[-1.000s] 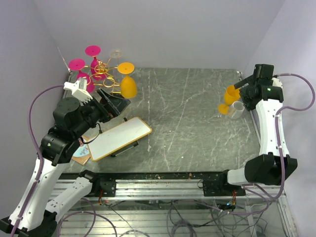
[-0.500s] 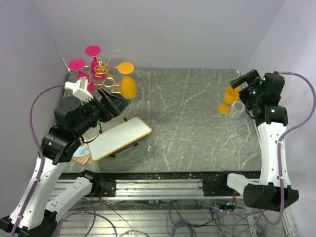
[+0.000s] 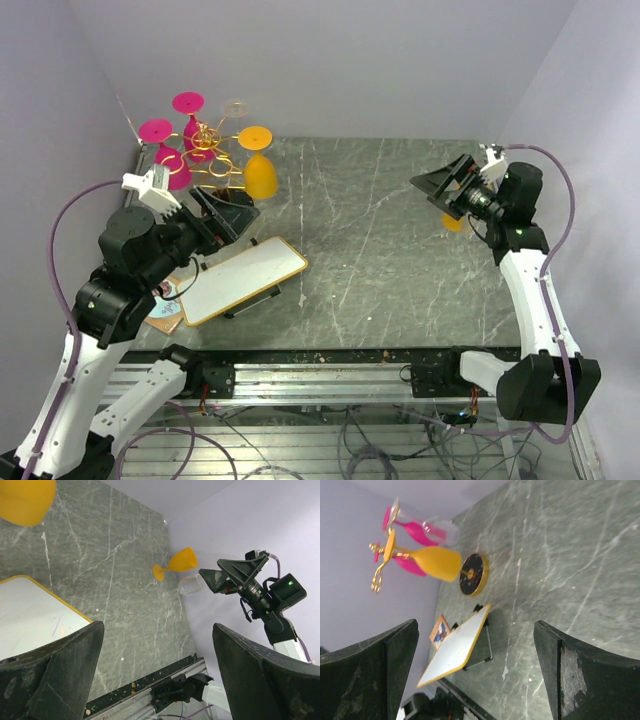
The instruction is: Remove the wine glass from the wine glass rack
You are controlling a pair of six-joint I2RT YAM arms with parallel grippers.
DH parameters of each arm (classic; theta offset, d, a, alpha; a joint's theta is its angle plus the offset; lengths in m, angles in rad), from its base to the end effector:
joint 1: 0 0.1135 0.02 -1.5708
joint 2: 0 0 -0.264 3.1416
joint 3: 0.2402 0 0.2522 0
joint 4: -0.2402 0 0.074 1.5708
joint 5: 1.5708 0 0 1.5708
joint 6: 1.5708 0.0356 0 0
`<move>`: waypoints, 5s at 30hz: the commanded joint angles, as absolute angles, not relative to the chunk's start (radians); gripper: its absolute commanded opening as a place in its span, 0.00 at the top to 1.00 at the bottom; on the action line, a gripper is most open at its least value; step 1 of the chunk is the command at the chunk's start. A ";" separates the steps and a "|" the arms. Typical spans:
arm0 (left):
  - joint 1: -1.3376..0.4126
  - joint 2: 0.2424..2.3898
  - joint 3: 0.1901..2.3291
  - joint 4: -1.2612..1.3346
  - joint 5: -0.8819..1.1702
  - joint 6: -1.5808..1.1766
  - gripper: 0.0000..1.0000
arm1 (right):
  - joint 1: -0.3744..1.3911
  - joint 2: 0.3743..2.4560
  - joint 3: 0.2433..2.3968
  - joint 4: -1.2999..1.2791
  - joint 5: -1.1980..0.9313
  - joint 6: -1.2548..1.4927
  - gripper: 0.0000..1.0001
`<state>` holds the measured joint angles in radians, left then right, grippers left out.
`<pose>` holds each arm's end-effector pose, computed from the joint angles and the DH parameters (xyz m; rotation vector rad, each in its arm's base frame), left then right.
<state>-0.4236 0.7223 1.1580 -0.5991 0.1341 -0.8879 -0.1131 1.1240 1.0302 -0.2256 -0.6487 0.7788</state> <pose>0.1134 -0.0563 0.4280 -0.3240 1.8301 -1.0589 0.2534 -0.0071 0.3562 0.4048 1.9213 1.0568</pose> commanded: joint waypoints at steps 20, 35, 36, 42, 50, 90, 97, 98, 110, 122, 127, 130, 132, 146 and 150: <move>-0.429 1.223 1.655 -0.803 -0.283 -0.657 0.11 | 0.067 1.078 0.978 -0.186 -0.657 0.708 0.00; -0.352 1.576 2.008 -0.874 -0.199 -0.492 0.27 | 0.066 1.063 0.991 -0.254 -0.612 0.617 0.00; -0.347 1.593 2.015 -0.879 -0.187 -0.495 0.28 | 0.067 1.063 0.992 -0.257 -0.607 0.613 0.00; -0.319 1.619 1.971 -0.849 -0.174 -0.514 0.29 | 0.067 1.067 0.988 -0.261 -0.600 0.607 0.00; -0.256 1.672 1.969 -0.820 -0.100 -0.568 0.34 | 0.067 1.068 0.985 -0.266 -0.594 0.605 0.00; -0.217 1.739 1.954 -0.819 -0.100 -0.545 0.57 | 0.066 1.089 0.976 -0.254 -0.592 0.610 0.00; -0.213 1.727 1.960 -0.824 -0.090 -0.538 0.64 | 0.067 1.085 0.975 -0.256 -0.591 0.613 0.00; -0.212 1.726 1.957 -0.820 -0.086 -0.540 0.65 | 0.067 1.085 0.977 -0.257 -0.591 0.614 0.00; -0.203 1.712 1.942 -0.789 -0.062 -0.568 0.81 | 0.067 1.084 0.978 -0.265 -0.588 0.614 0.00; -0.162 1.657 1.878 -0.691 0.056 -0.673 0.93 | 0.067 1.076 0.991 -0.273 -0.580 0.615 0.00; -0.108 1.613 1.784 -0.569 0.155 -0.771 0.93 | 0.066 1.072 0.995 -0.282 -0.577 0.612 0.00; -0.086 1.589 1.746 -0.509 0.190 -0.819 0.93 | 0.067 1.071 0.995 -0.289 -0.573 0.608 0.00; -0.076 1.583 1.731 -0.474 0.222 -0.841 0.93 | 0.066 1.070 0.994 -0.294 -0.571 0.606 0.01; -0.040 1.515 1.620 -0.380 0.192 -0.984 0.93 | 0.067 1.068 1.023 -0.296 -0.577 0.609 0.00; -0.023 1.485 1.556 -0.308 0.206 -1.048 0.93 | 0.067 1.067 1.020 -0.296 -0.580 0.609 0.00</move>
